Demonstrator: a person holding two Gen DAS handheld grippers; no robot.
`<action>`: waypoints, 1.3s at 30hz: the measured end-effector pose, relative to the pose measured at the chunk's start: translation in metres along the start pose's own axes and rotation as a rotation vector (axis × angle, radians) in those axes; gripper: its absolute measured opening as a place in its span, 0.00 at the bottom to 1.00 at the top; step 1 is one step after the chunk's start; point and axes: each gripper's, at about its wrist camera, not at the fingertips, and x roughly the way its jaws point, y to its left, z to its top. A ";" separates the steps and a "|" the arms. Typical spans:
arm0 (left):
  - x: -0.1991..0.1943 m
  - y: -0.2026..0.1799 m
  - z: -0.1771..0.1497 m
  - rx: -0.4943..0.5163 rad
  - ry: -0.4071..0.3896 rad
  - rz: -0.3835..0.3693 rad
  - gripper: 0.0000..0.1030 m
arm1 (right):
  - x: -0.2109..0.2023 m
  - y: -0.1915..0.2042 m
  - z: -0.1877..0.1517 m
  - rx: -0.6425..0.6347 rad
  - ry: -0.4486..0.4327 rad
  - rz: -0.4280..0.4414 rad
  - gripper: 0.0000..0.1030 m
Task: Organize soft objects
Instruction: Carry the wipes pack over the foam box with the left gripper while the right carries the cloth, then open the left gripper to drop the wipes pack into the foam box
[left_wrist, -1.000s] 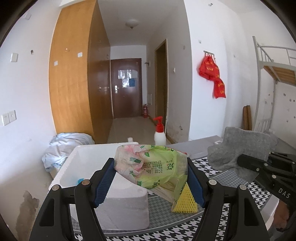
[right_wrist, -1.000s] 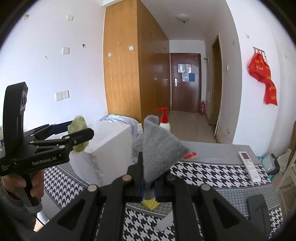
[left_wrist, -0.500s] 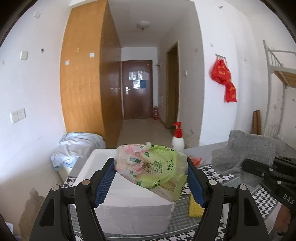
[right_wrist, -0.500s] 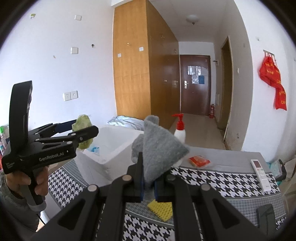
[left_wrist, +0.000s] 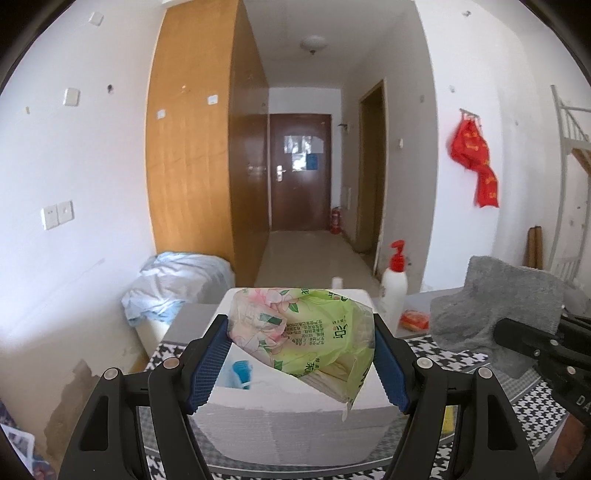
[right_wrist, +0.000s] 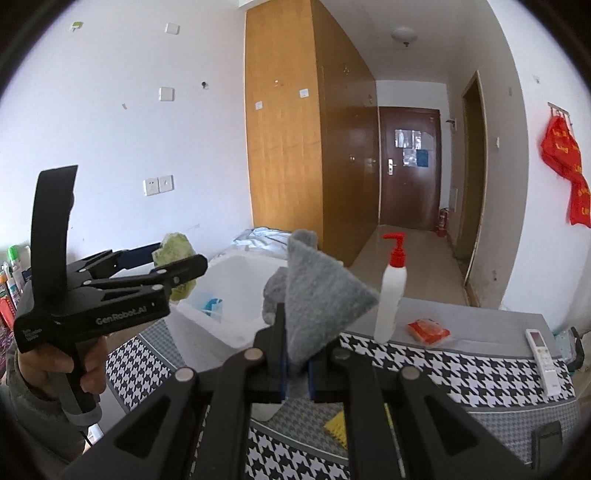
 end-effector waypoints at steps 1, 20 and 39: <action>0.001 0.002 0.000 -0.005 0.004 0.002 0.72 | 0.002 0.001 0.001 0.001 0.002 0.003 0.10; 0.048 0.006 0.006 -0.012 0.078 0.009 0.72 | 0.031 0.005 0.010 0.005 0.044 -0.009 0.10; 0.060 0.014 0.002 -0.010 0.073 0.011 0.99 | 0.045 0.006 0.013 -0.003 0.074 -0.044 0.10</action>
